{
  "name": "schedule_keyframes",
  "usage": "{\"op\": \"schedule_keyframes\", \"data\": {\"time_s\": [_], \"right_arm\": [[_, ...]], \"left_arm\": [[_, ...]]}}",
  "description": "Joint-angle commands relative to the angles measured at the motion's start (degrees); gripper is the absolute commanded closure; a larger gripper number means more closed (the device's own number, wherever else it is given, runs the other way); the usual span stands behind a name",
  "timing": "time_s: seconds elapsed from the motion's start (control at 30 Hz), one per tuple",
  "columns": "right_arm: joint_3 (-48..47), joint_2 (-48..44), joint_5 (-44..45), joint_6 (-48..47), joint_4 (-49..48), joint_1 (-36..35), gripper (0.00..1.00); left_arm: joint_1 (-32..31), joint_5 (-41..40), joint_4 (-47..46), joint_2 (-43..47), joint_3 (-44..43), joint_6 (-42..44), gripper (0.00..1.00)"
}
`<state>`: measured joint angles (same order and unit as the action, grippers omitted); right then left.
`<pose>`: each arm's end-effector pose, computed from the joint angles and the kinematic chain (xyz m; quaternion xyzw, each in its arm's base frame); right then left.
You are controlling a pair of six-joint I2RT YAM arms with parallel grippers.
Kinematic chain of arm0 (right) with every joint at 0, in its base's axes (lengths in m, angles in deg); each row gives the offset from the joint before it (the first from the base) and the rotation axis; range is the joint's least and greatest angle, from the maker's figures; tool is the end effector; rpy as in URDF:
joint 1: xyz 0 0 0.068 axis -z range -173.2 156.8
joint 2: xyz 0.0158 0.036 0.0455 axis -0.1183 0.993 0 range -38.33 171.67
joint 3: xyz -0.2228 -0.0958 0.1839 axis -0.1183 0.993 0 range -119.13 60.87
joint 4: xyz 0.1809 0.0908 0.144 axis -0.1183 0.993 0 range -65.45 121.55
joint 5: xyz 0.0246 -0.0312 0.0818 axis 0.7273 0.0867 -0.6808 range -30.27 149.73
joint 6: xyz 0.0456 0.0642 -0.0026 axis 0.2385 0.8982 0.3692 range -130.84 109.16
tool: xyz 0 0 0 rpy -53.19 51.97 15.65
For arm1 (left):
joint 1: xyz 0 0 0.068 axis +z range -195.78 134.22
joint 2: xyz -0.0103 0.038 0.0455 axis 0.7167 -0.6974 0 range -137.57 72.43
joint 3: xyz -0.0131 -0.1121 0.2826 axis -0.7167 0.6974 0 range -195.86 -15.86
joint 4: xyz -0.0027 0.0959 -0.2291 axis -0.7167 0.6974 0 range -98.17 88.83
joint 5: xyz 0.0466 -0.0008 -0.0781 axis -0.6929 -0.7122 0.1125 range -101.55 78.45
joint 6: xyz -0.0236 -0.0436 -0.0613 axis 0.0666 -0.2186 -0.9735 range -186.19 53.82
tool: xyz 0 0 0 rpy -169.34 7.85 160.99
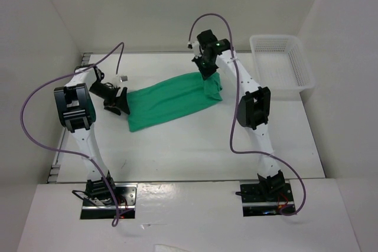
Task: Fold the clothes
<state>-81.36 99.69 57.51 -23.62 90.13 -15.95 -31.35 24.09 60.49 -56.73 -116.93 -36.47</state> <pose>0.4917 0.2089 0.2644 -0.3001 0.9211 0.0403 0.2446 0.4206 0.0675 0.1594 0.1085 0.9443 -0.3041 0.0629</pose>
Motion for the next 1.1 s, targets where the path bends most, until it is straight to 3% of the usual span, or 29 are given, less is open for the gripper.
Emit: {"op": "schedule_keyframes", "data": {"time_s": [0.0,0.53,1.07], "right_arm": [[-3.5,-5.0,2.4,-0.2,-1.2,-2.3,1.00],[-8.5,-7.8,2.3,-1.4,-2.8,-11.3,1.00],[-14.9,-2.0,-2.7,-1.9,-2.3,-17.0,1.00]], "left_arm": [[-0.2,-1.2,-0.5,2.9,1.6,0.8,0.17],[-0.2,-1.2,-0.5,5.0,4.9,0.8,0.18],[1.4,-1.2,-0.5,7.2,7.8,1.8,0.18]]}}
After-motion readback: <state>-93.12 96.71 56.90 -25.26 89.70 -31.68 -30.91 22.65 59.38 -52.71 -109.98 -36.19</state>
